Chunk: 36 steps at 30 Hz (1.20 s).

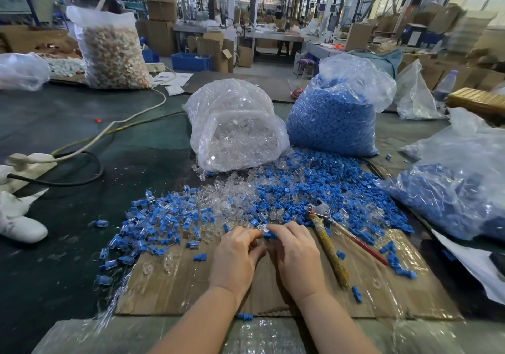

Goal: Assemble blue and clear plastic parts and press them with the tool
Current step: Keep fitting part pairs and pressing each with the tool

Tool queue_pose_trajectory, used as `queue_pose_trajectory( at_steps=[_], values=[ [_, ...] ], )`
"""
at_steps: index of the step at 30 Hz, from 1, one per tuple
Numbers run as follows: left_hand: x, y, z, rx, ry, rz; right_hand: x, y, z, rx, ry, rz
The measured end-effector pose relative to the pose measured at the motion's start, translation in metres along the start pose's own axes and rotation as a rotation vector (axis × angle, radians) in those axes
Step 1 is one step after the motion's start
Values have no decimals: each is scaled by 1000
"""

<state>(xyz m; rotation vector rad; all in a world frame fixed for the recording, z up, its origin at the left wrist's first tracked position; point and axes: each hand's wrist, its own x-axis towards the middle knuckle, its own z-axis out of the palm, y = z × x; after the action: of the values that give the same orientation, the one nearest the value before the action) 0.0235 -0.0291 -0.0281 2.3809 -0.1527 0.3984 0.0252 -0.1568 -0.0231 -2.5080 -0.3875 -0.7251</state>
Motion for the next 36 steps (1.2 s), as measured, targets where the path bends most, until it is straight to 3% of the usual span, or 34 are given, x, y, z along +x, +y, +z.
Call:
queue_pose_trajectory(
  at_steps=[14,36],
  values=[
    [1,2,0,8,-54,38,-2,0,-2,78,63,40],
    [2,5,-7,-258,-33,-130,-1,-6,-6,77,-8,-12]
  ],
)
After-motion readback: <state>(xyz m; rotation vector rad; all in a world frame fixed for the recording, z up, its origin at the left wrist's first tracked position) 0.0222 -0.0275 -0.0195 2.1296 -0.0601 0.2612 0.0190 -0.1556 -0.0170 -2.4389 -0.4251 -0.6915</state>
